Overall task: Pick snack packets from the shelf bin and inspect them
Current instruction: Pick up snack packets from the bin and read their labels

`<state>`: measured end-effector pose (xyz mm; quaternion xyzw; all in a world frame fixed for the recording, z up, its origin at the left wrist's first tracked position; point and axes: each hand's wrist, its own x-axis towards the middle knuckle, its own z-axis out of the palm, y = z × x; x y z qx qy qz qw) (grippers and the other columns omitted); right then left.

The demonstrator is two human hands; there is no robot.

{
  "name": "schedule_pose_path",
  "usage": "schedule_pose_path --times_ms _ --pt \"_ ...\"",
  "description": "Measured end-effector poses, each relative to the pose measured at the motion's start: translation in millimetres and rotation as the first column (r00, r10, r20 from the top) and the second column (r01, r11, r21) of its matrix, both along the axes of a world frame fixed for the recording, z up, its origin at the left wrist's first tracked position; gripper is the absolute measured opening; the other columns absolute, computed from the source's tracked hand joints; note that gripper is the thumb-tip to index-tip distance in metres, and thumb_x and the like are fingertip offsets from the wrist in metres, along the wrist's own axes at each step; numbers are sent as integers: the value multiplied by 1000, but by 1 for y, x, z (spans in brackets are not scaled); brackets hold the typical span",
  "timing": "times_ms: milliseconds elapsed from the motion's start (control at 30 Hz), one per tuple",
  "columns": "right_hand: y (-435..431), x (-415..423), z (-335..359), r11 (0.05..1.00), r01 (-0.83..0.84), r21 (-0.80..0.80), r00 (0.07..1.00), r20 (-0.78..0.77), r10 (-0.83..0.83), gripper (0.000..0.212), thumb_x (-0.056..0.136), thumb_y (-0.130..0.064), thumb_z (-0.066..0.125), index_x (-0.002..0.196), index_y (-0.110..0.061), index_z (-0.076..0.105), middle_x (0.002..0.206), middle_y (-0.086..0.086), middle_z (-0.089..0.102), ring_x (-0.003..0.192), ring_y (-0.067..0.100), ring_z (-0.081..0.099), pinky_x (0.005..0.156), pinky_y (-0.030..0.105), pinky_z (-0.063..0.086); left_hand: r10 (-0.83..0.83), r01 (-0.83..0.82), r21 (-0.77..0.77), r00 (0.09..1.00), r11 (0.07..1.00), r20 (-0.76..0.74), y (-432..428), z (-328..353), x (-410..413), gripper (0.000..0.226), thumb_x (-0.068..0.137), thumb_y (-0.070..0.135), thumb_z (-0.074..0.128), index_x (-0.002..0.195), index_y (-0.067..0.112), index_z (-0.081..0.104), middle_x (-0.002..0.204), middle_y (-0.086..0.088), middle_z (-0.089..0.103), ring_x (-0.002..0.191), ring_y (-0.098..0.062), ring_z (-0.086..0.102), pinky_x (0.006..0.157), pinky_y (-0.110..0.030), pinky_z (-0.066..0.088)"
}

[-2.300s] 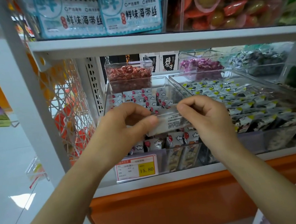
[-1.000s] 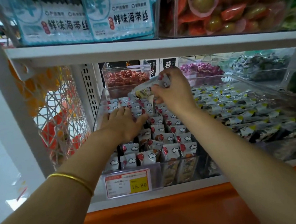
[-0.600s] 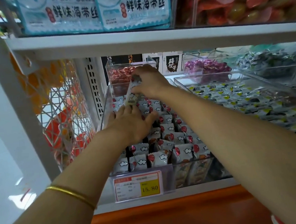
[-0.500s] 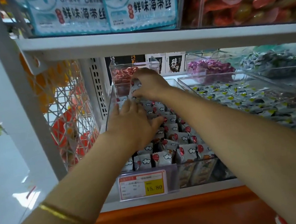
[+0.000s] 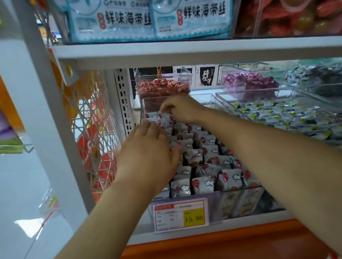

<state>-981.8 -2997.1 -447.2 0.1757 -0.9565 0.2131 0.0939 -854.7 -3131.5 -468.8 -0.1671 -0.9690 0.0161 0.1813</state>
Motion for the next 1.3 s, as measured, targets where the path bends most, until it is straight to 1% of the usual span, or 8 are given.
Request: schedule_pose_path --times_ms 467,700,800,900,1033,1133,1200,1300 --pt "-25 -30 -8 937 258 234 953 -221 -207 10 88 -14 58 94 -13 67 114 9 58 113 23 45 98 40 41 -94 97 25 991 995 -97 -5 -3 -3 58 94 45 25 134 9 46 143 -10 43 137 -23 28 115 -30 9" --pt "-5 2 20 928 198 -314 913 -286 -292 7 91 -16 57 88 -10 61 99 6 63 87 18 58 77 31 48 -105 122 148 988 981 -117 -4 -3 -2 47 96 40 29 125 14 56 134 -4 53 129 -21 38 112 -29 15" --pt "9 46 27 826 131 -548 857 -357 -372 10 90 -10 57 81 -10 62 88 4 64 77 16 58 70 27 46 -105 134 193 983 972 -153 -3 -1 3 42 98 34 31 126 16 55 134 -1 53 128 -18 40 114 -32 7" --pt "26 97 28 648 58 -760 903 -236 -358 12 90 -7 58 80 -12 53 82 -5 57 65 10 62 59 26 54 -88 161 251 956 955 -279 3 3 18 36 96 27 40 123 11 58 130 -6 57 121 -25 46 107 -36 25" --pt "50 153 14 440 69 -895 966 -49 -252 4 91 -4 56 92 0 55 79 1 62 52 9 64 51 24 56 -74 181 582 977 793 -202 18 9 38 45 95 29 47 137 13 43 132 -8 51 117 -22 48 98 -34 39" --pt "59 178 2 237 71 -969 990 39 -139 8 90 -3 57 82 -4 60 73 3 67 57 12 65 53 23 55 -144 126 729 989 673 -38 24 10 42 41 94 36 47 130 15 46 93 6 58 73 -2 54 59 -20 46" --pt "64 189 -4 119 86 -989 994 78 -74 10 90 -6 57 83 -5 63 76 6 65 59 11 63 55 22 54 -239 92 854 970 513 39 24 10 43 31 92 35 52 112 11 56 66 13 57 54 2 53 44 -11 39" --pt "72 198 -11 46 102 -994 995 101 -28 9 90 -9 57 87 -3 63 77 7 63 59 10 63 56 21 54 -416 -56 977 898 207 140 22 12 47 24 88 34 57 98 13 64 64 9 64 57 -3 57 48 -15 46"
